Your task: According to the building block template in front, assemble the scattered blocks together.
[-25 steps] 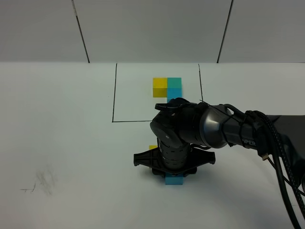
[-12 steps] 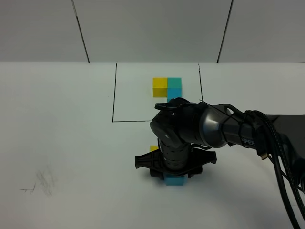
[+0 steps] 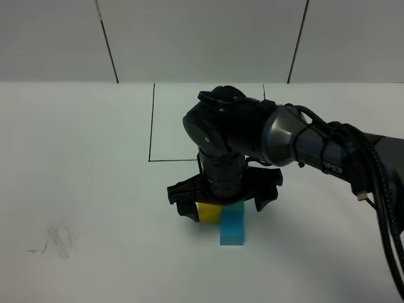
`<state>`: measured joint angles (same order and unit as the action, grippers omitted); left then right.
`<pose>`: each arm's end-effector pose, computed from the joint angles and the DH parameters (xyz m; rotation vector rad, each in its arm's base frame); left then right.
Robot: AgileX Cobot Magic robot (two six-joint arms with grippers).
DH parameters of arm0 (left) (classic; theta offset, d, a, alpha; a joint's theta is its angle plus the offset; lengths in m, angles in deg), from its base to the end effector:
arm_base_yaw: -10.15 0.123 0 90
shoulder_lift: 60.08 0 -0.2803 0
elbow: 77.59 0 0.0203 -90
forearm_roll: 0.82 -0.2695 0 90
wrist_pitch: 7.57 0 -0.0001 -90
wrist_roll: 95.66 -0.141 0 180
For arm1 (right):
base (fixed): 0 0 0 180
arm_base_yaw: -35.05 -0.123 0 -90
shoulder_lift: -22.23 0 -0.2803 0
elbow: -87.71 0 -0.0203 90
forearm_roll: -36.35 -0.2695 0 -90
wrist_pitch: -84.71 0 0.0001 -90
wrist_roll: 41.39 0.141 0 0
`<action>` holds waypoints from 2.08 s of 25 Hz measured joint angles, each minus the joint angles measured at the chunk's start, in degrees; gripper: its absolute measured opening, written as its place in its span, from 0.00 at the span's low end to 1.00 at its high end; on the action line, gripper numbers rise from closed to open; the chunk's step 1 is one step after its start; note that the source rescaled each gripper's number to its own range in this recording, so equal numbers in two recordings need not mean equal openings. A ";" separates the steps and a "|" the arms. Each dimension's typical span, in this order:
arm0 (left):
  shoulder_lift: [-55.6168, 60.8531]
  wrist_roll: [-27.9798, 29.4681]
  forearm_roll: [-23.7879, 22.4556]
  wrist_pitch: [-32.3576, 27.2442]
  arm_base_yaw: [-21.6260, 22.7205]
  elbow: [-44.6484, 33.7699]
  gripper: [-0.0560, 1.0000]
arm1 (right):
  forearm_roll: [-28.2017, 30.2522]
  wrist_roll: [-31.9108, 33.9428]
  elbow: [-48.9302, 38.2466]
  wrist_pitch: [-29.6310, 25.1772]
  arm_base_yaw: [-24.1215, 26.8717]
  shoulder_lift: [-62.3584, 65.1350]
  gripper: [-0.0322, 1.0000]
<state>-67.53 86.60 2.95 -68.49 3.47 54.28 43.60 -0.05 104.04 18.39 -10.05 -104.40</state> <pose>0.0576 -0.0149 0.2656 0.0822 2.0344 -0.1767 0.3190 0.2971 0.1337 -0.1705 3.0127 -0.0682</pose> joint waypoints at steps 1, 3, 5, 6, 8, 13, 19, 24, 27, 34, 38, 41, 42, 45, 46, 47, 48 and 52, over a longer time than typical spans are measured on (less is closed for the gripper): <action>0.00 0.00 0.00 0.00 0.00 0.00 0.43 | 0.23 -0.38 0.40 -0.51 -0.22 1.20 0.92; 0.00 0.00 0.00 0.00 0.00 0.00 0.43 | 1.70 -0.82 0.75 -1.42 -0.30 4.65 0.89; 0.00 0.00 0.00 0.00 0.00 0.00 0.43 | 4.96 -1.60 0.75 -2.37 -0.30 8.22 0.86; 0.00 0.00 0.00 0.00 0.00 0.00 0.43 | 7.56 -1.99 0.75 -2.63 -0.30 10.26 0.85; 0.00 0.00 0.00 0.00 0.00 0.00 0.43 | 13.27 -3.50 0.75 -2.76 -0.30 14.13 0.85; 0.00 0.00 0.00 0.00 0.00 0.00 0.43 | 26.04 -7.86 0.75 -2.85 1.52 23.77 0.84; 0.00 0.00 0.00 0.00 0.00 0.00 0.43 | 34.59 -23.99 0.75 -2.96 17.73 35.77 0.84; 0.00 0.00 0.00 0.00 0.00 0.00 0.43 | 19.48 -46.16 0.80 -3.30 39.02 46.25 0.84; 0.00 0.00 0.00 0.00 0.00 0.00 0.43 | 10.96 -56.20 -0.28 -3.48 49.30 53.06 0.84; 0.00 0.00 0.00 0.00 0.00 0.00 0.43 | 5.90 -57.17 -16.08 -3.59 49.80 77.61 0.84; 0.00 0.00 0.00 0.00 0.00 0.00 0.43 | 5.63 -51.32 -27.91 -3.60 49.17 91.42 0.84; 0.00 0.00 0.00 0.00 0.00 0.00 0.43 | 2.86 -48.33 -38.12 -2.91 48.88 100.95 0.83; 0.00 0.00 0.00 0.00 0.00 0.00 0.43 | 1.63 -48.23 -40.89 -2.02 48.88 103.55 0.83; 0.00 0.00 0.00 0.00 0.00 0.00 0.43 | -2.73 -47.97 -49.43 2.98 48.14 112.10 0.82; 0.00 0.00 0.00 0.00 0.00 0.00 0.43 | -3.94 -47.90 -51.58 4.63 47.93 114.30 0.81; 0.00 0.00 0.00 0.00 0.00 0.00 0.43 | -4.82 -47.90 -53.17 5.39 47.78 115.82 0.81; 0.00 0.00 0.00 0.00 0.00 0.00 0.43 | -5.63 -47.83 -54.88 5.85 47.73 117.26 0.80; 0.00 0.00 0.00 0.00 0.00 0.00 0.43 | -6.74 -45.93 -60.34 6.75 47.73 118.99 0.80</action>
<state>-67.53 86.60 2.95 -68.49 3.47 54.28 36.87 -45.97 43.70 25.14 37.67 14.58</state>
